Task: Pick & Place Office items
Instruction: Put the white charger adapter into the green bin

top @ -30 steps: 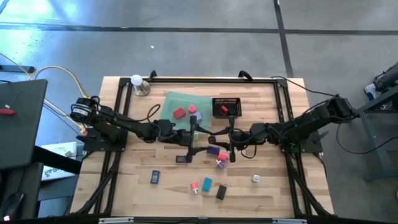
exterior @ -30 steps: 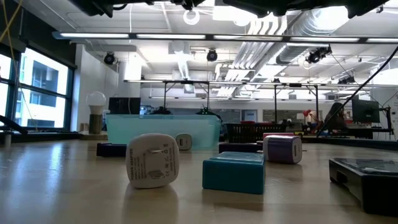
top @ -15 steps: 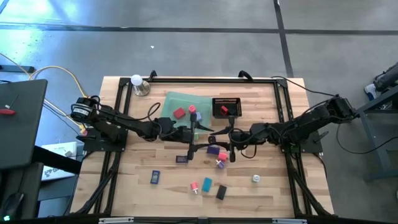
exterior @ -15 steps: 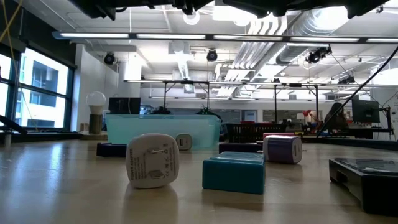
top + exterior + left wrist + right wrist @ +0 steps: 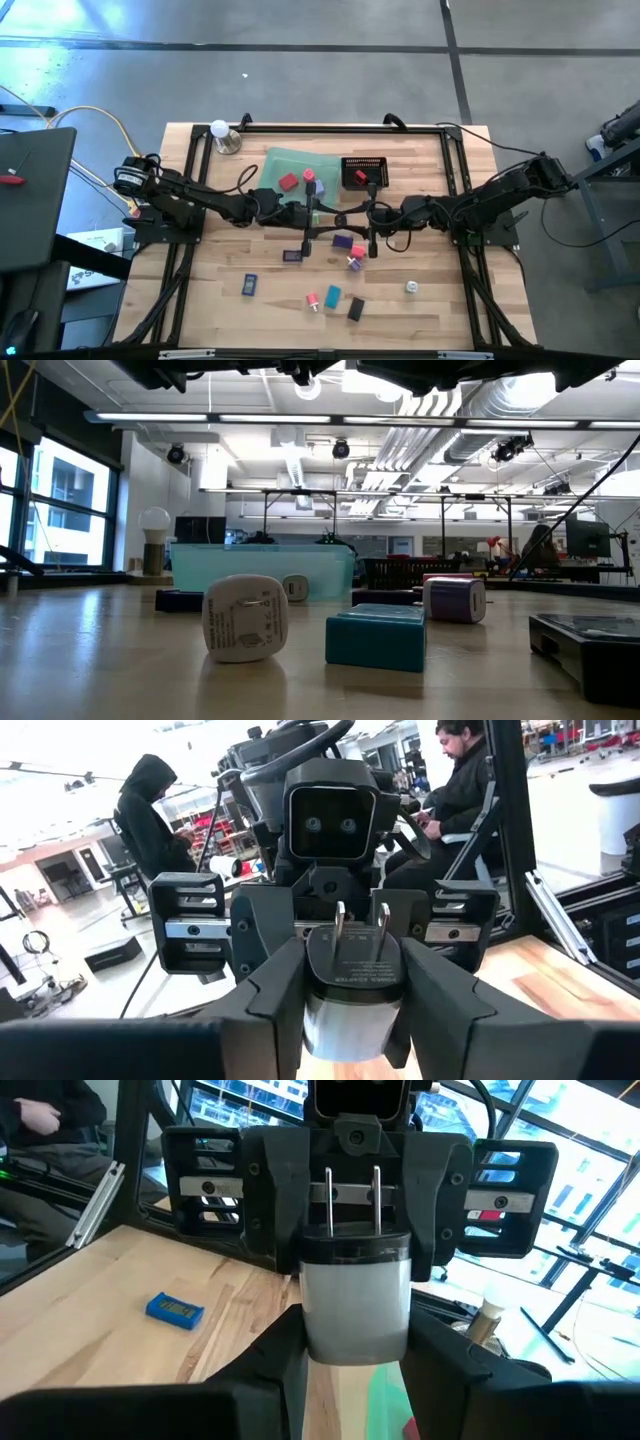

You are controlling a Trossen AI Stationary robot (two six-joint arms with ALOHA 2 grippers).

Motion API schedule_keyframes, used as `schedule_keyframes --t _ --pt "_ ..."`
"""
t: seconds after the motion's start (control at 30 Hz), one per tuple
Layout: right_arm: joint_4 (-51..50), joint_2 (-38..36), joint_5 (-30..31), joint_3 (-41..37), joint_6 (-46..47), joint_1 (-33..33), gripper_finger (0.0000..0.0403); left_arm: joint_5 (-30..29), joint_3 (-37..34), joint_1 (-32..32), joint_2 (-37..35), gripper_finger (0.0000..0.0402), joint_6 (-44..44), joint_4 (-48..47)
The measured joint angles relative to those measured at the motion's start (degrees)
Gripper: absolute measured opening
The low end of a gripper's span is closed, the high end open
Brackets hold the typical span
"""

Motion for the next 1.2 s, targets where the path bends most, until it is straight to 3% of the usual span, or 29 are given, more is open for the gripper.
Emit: schedule_keyframes --t 0.17,0.4,0.63,0.9,1.2 --pt "-0.14 0.02 -0.05 0.00 2.64 0.00 0.0124 -0.36 0.02 0.00 0.00 0.0125 -1.11 -0.33" --pt "-1.13 0.02 1.12 0.00 5.78 0.00 0.0251 -0.55 0.07 0.14 0.02 0.0125 -4.05 -1.78" --pt "-5.15 0.02 10.84 0.00 6.83 0.04 0.0335 -4.24 0.04 0.20 -2.26 0.0125 -6.00 -8.59" --pt "-7.02 0.02 10.65 0.00 6.93 0.04 0.0361 -13.71 0.05 2.89 -11.30 0.0126 -11.24 -29.19" --pt "-8.68 0.02 10.42 -0.02 9.03 0.04 0.0362 -13.87 0.04 16.05 -17.25 0.0126 -24.60 -51.97"
